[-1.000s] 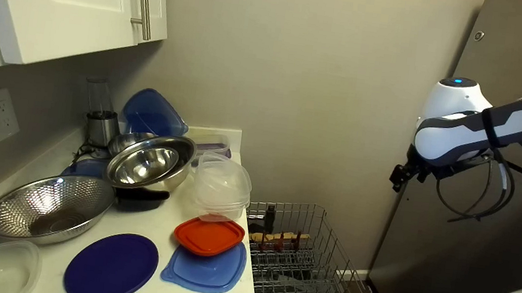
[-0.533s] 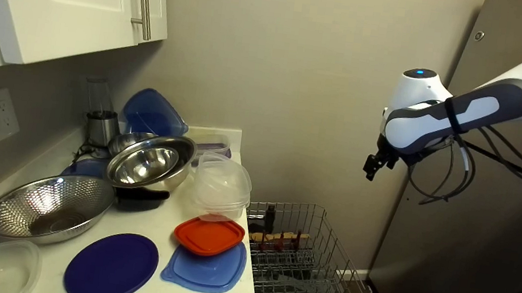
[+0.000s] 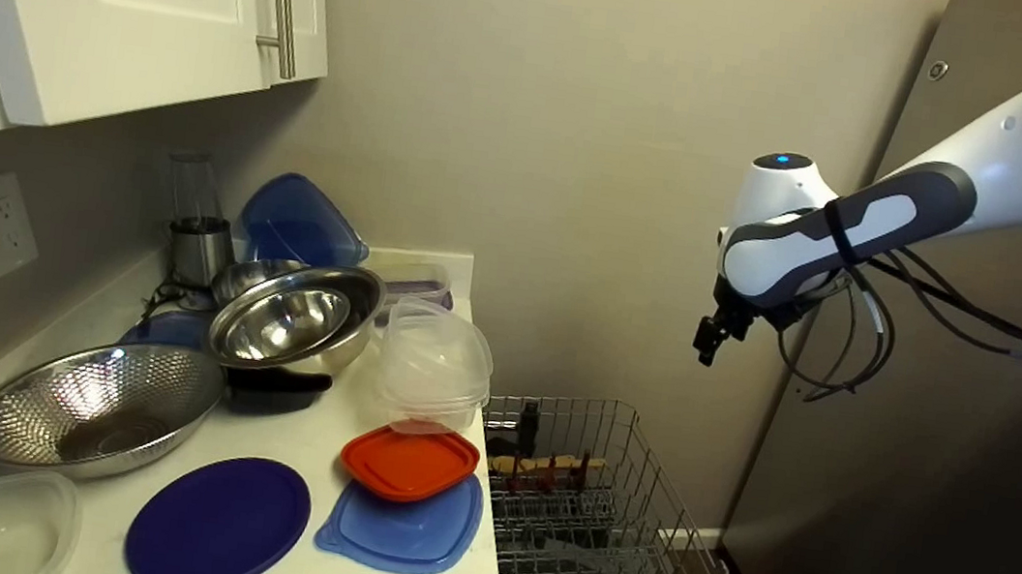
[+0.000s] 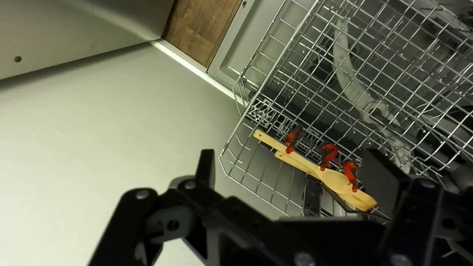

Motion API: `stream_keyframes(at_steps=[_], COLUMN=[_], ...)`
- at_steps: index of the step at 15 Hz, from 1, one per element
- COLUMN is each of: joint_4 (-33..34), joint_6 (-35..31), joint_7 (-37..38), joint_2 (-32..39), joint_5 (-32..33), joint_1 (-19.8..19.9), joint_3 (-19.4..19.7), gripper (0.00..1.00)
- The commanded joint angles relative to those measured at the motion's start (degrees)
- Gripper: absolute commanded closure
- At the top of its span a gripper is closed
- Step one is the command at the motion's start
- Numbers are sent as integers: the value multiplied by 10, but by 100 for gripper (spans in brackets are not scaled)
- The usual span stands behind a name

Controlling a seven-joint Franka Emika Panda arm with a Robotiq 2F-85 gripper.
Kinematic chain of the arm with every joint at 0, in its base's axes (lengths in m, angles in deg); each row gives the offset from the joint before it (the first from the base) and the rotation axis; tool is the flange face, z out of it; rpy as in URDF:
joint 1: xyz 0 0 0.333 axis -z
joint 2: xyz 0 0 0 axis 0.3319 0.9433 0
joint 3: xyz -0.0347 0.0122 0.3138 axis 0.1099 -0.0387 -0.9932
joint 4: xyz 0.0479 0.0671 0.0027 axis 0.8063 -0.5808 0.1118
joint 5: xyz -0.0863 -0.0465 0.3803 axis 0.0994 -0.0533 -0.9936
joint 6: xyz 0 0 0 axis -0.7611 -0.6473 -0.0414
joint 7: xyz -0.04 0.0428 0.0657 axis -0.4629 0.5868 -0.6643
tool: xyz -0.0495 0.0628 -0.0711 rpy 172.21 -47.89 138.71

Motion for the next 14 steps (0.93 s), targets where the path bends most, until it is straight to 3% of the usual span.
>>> stream_keyframes(at_steps=[1, 7, 14], joint_4=[33, 132, 303], joint_6=[5, 31, 93], joint_7=[-59, -163, -250], joint_2=[27, 83, 205], joint_5=[-12, -7, 7], joint_1=[-12, -58, -106], joint_3=[1, -37, -96], gripper=[0, 0, 0])
